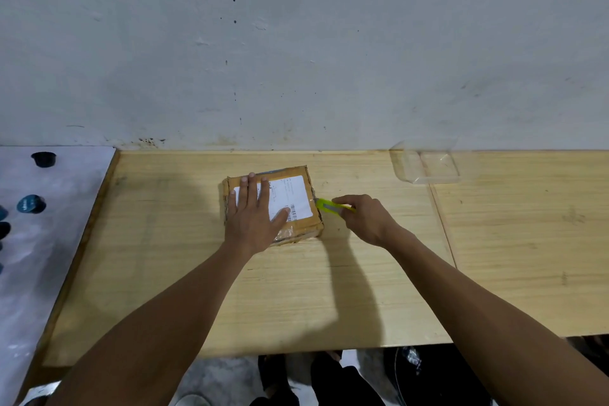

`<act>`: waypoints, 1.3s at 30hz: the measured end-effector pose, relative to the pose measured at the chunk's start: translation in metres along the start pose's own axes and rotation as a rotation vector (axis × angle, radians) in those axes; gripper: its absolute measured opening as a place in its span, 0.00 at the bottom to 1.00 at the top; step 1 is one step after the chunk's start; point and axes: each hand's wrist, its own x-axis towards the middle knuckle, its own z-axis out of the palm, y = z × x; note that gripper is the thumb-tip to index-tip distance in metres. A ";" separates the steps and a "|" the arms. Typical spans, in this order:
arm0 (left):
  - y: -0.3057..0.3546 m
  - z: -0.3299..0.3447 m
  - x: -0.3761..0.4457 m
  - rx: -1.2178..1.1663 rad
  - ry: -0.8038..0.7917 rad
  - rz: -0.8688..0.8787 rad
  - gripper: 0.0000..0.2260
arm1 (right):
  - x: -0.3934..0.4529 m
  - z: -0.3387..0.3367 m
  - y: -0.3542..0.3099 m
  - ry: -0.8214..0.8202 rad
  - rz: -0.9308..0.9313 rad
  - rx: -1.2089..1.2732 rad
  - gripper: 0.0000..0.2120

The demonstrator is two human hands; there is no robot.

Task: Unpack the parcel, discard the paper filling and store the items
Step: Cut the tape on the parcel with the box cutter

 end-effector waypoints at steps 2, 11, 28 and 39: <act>0.000 0.000 0.000 0.002 -0.002 -0.001 0.41 | -0.001 0.005 -0.001 0.016 0.000 0.038 0.16; 0.000 0.000 0.000 0.010 -0.019 -0.014 0.39 | 0.005 0.000 -0.009 0.109 0.027 0.098 0.17; 0.003 -0.005 0.000 -0.058 -0.067 -0.040 0.37 | -0.015 -0.007 0.004 0.018 0.035 0.090 0.15; 0.010 -0.005 -0.009 -0.095 -0.119 -0.087 0.38 | -0.027 0.016 0.039 0.229 0.141 0.677 0.11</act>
